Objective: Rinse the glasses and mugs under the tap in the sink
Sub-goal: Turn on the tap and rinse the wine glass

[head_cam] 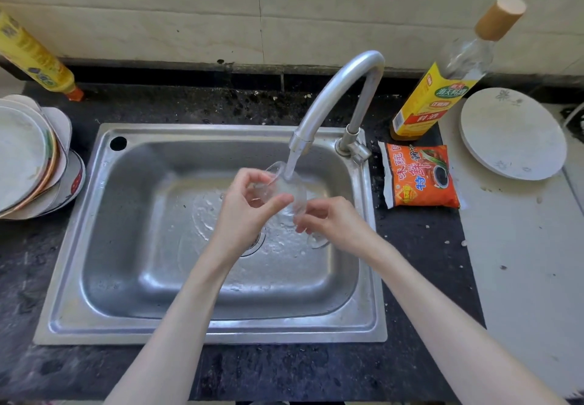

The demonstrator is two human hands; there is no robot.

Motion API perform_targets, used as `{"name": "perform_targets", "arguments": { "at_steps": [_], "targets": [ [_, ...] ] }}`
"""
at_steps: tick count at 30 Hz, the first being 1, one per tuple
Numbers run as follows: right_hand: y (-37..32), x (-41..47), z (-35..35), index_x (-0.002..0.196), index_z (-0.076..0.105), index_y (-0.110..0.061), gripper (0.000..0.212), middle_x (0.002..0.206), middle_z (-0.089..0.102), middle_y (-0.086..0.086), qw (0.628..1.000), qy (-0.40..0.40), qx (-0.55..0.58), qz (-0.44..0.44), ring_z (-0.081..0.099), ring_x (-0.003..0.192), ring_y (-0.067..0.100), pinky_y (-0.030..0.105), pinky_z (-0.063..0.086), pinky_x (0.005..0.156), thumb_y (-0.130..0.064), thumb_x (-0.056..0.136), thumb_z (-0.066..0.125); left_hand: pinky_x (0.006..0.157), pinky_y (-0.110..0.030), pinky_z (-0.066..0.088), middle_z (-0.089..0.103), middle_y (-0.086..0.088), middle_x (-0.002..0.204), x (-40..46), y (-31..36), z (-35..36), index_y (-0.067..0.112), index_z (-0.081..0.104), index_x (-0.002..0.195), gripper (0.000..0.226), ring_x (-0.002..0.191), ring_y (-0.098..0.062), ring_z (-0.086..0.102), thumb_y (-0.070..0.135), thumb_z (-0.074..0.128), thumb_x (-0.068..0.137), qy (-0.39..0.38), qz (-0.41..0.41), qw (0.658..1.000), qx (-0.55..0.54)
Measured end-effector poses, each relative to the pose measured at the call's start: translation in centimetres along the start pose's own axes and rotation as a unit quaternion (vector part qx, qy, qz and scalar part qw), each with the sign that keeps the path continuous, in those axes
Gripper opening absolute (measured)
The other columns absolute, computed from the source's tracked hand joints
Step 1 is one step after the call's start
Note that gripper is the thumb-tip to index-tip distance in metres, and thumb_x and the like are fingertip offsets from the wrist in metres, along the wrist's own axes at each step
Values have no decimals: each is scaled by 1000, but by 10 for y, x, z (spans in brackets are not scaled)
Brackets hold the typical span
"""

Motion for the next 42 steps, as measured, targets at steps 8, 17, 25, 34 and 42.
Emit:
{"name": "perform_targets", "arguments": {
  "at_steps": [8,17,25,34,42],
  "targets": [
    [10,-1,15,85,76,-16,11,84,74,0,995,56,69,38,66,81,8,24,47,79,-22,75,75,84,-20,40,56,21,120,-10,-1,3,31,32,134,82,109,6,54,28,78,67,-51,37,997,50],
    [-9,-5,-8,75,73,-16,25,70,69,0,982,59,-179,-5,59,73,17,33,38,82,-39,82,65,80,-20,40,67,9,111,-8,-36,-9,18,56,124,66,99,-2,58,43,75,66,-65,-140,984,-95],
    [-49,-5,-30,82,73,-25,26,84,65,-5,884,133,-428,-135,50,87,18,36,21,83,-41,89,54,73,-23,36,68,18,104,-15,-47,-11,25,57,118,54,89,-1,55,41,69,68,-83,-172,970,-153],
    [-25,-7,-11,81,75,-26,19,82,71,-6,964,104,-237,-52,59,81,13,33,29,85,-42,81,65,87,-25,38,70,17,99,-14,-44,-12,18,51,118,65,95,3,61,40,72,60,-42,-141,979,-144],
    [1,-6,16,78,75,-23,17,80,73,-4,994,55,-93,16,64,79,13,41,45,90,-39,78,70,93,-24,45,68,1,111,-14,-42,-6,18,55,119,62,108,-10,61,37,75,64,-23,-131,986,-103]
  ]
}}
Point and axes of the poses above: each hand's wrist, its own x-axis towards the middle knuckle, its own z-axis out of the palm, y = z × x, the point moved 4 cm from there along x, towards the middle knuckle
